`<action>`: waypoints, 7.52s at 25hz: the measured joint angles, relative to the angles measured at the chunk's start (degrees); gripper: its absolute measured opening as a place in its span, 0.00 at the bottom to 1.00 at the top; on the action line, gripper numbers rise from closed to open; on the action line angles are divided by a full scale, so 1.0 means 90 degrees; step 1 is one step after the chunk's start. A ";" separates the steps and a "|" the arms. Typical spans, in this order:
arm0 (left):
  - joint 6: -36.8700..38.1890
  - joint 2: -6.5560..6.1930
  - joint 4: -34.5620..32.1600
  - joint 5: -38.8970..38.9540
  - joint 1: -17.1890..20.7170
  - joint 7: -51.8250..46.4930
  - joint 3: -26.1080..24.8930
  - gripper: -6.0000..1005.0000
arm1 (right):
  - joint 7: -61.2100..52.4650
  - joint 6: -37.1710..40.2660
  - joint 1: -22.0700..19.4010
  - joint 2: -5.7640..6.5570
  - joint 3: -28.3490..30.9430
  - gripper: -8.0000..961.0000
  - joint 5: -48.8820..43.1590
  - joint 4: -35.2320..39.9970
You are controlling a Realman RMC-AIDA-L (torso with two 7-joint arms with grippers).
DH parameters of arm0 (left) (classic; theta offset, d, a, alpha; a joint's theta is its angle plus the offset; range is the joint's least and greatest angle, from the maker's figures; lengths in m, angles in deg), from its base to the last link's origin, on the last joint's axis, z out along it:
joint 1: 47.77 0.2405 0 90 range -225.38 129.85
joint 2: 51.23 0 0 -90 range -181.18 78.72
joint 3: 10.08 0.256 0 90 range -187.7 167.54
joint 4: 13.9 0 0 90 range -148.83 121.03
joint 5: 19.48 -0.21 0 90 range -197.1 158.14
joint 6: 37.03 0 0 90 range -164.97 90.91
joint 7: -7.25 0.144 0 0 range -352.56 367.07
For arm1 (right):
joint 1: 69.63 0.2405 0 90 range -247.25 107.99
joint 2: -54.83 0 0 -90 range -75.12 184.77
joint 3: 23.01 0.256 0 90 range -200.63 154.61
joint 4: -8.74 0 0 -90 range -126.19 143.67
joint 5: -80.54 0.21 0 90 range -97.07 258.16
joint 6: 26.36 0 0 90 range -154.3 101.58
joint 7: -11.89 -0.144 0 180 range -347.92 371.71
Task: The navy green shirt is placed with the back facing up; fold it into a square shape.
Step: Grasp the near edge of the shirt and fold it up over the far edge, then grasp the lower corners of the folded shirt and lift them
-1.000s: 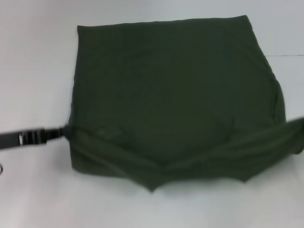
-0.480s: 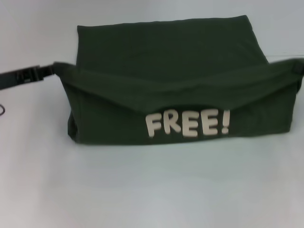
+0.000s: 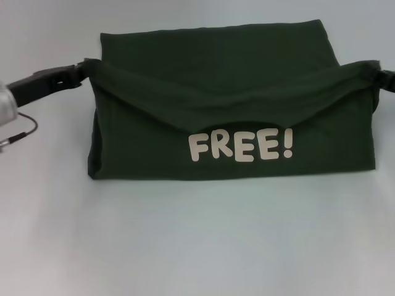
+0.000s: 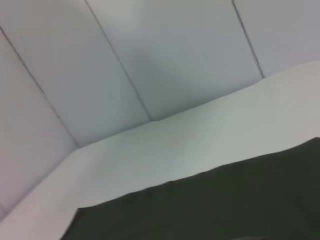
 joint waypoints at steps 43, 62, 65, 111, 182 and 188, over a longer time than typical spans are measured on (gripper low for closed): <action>-0.2138 0.0649 0.0469 0.1077 -0.0074 0.1968 -0.0043 0.39 | 0.1634 -0.2298 0.0343 -0.0337 -0.0742 0.52 0.1255 -0.0910; 0.0532 0.0898 -0.0809 0.1086 0.1134 0.1135 0.0392 0.61 | -0.0377 0.0959 -0.0717 -0.0049 -0.1779 0.65 0.1209 0.0357; 0.0514 0.0943 -0.1110 0.1067 0.1387 0.1187 0.0848 0.61 | -0.0380 0.1201 -0.0774 -0.0040 -0.1845 0.65 0.1204 0.0377; -0.0960 0.1048 -0.0777 0.0069 0.1442 0.1954 0.2431 0.89 | -0.0860 0.1044 -0.0917 -0.0223 -0.1821 0.65 0.1241 0.0334; -0.0618 0.0999 -0.1221 -0.0157 0.1477 0.1577 0.2485 0.04 | -0.2888 -0.0549 -0.0804 -0.0015 -0.2226 0.64 -0.0790 0.0610; -0.0639 0.0999 -0.1220 -0.0157 0.1457 0.1573 0.2501 0.04 | -0.2847 -0.0688 -0.0814 -0.0029 -0.2270 0.64 -0.0790 0.0503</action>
